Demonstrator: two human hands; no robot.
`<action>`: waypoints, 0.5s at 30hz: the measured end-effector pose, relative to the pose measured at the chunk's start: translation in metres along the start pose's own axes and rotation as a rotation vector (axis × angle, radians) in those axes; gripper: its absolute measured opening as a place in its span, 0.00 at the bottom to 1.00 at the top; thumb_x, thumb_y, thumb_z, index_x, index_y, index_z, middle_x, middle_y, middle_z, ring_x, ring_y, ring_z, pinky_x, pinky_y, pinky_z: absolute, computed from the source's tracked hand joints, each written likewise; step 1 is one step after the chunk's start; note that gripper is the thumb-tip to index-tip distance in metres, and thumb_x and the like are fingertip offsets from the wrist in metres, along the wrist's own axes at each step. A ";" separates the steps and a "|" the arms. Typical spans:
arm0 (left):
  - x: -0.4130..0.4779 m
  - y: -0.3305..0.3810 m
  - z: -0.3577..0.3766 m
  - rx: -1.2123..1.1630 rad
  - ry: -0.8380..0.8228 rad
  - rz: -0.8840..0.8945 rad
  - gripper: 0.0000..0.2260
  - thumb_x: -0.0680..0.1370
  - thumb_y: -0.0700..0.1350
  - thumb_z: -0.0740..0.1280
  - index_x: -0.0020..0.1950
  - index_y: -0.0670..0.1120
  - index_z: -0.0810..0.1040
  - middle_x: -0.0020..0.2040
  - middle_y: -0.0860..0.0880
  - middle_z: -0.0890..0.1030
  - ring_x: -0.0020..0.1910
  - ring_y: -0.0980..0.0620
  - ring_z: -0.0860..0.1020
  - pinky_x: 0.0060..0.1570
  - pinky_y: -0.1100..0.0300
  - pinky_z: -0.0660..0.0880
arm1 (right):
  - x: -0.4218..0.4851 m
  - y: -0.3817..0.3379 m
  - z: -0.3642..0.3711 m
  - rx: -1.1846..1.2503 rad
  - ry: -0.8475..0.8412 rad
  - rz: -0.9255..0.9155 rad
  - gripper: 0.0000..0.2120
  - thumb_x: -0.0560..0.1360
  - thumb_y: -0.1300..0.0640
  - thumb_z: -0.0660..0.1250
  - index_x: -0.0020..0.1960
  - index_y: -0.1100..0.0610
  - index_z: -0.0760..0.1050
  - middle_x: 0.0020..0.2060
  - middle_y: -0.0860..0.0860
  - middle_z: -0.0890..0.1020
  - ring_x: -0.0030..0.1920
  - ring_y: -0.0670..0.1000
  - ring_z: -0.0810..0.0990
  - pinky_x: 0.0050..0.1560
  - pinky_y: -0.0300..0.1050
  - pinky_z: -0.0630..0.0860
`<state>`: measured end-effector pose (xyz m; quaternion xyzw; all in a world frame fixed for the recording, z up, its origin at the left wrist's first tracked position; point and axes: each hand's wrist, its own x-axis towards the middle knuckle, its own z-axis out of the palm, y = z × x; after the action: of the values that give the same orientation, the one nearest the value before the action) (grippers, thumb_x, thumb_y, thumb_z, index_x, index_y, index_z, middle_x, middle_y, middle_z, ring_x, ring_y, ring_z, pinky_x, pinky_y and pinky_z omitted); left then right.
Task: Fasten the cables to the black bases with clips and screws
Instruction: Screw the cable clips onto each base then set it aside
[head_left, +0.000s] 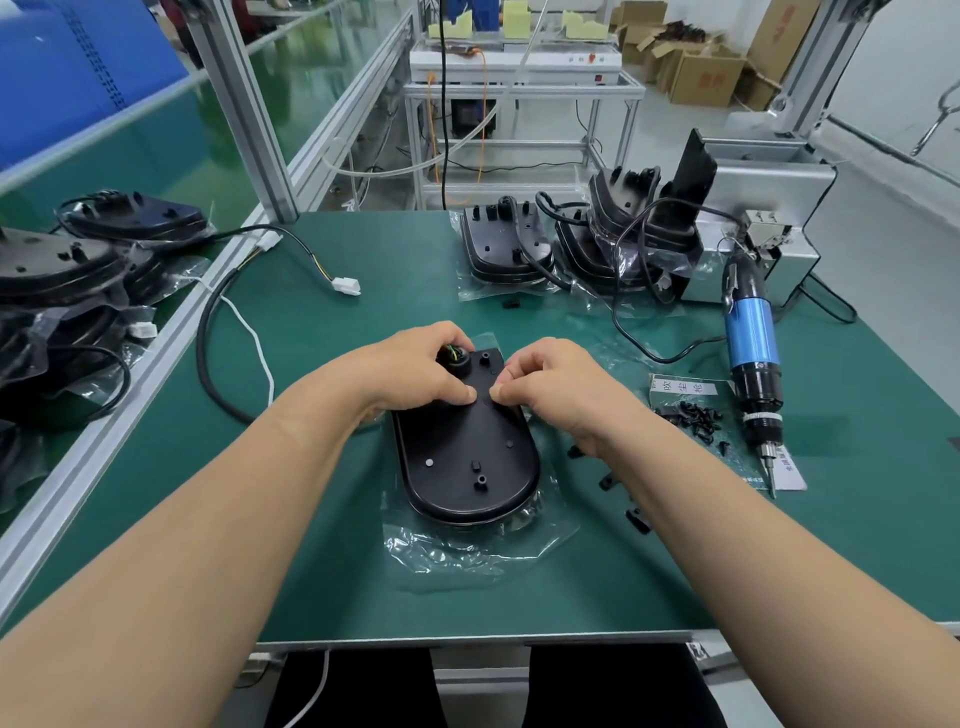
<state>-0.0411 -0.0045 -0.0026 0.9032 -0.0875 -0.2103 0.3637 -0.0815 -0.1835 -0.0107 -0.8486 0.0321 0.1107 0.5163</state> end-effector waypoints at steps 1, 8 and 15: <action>0.000 0.000 0.000 -0.001 -0.006 0.000 0.22 0.71 0.46 0.74 0.62 0.56 0.72 0.58 0.49 0.76 0.55 0.49 0.76 0.59 0.51 0.74 | 0.000 -0.001 0.000 -0.024 0.005 -0.002 0.06 0.70 0.63 0.73 0.35 0.56 0.79 0.29 0.47 0.78 0.33 0.46 0.74 0.34 0.38 0.68; -0.002 0.003 0.003 -0.014 -0.025 -0.016 0.21 0.72 0.50 0.74 0.61 0.54 0.71 0.57 0.48 0.77 0.55 0.48 0.77 0.59 0.48 0.74 | -0.001 -0.002 0.003 -0.188 0.051 -0.046 0.11 0.70 0.61 0.71 0.30 0.53 0.78 0.29 0.46 0.79 0.35 0.48 0.75 0.35 0.40 0.70; -0.004 0.007 0.009 -0.016 0.047 -0.010 0.21 0.69 0.49 0.76 0.59 0.52 0.72 0.55 0.48 0.77 0.55 0.47 0.77 0.58 0.48 0.75 | 0.001 0.000 0.006 -0.258 0.099 -0.106 0.10 0.70 0.58 0.72 0.32 0.51 0.76 0.35 0.46 0.78 0.37 0.46 0.75 0.34 0.41 0.67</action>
<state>-0.0485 -0.0140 -0.0019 0.9055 -0.0726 -0.1916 0.3716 -0.0817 -0.1779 -0.0141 -0.9129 -0.0017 0.0446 0.4058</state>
